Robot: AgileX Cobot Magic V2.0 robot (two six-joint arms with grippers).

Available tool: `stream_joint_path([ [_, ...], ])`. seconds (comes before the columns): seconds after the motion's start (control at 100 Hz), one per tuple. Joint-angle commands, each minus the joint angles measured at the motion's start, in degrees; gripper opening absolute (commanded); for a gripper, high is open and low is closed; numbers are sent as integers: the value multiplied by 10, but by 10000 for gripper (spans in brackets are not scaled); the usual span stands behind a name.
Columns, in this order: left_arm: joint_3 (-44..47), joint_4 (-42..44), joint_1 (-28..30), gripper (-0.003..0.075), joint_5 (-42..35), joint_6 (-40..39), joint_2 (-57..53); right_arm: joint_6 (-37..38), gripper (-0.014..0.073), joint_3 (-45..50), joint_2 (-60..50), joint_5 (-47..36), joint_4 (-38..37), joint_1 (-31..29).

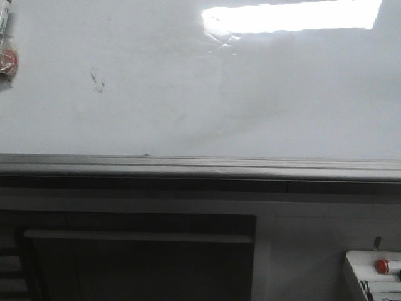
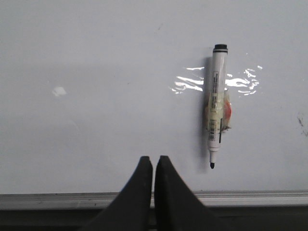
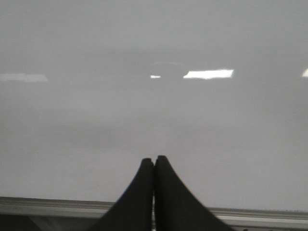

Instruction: Write number 2 on whiteboard

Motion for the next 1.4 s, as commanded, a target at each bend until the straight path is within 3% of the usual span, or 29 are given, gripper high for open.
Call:
stream_joint_path([
  [0.0,-11,0,-4,58,-40,0,7,-6,-72,-19,15,-31,-1,-5],
  [0.14,-11,0,-44,306,-40,1,11,-6,-20,-19,30,-20,-1,-5],
  [0.22,-11,0,-70,439,-41,1,22,-6,99,-19,35,-21,-1,-5],
  [0.29,-11,0,-89,483,-41,1,39,-6,227,-19,35,-21,-1,-5],
  [0.38,-11,0,-101,485,-44,1,72,-6,353,-19,35,-21,-1,-5],
  [0.43,-14,0,-105,485,-44,1,93,-6,376,-19,35,-21,-1,-5],
  [0.99,-127,-23,-107,484,-47,1,340,-6,374,-19,35,-23,-1,-5],
  [1.39,-182,-20,-107,480,-51,1,446,-6,374,-14,35,-27,-1,-5],
])
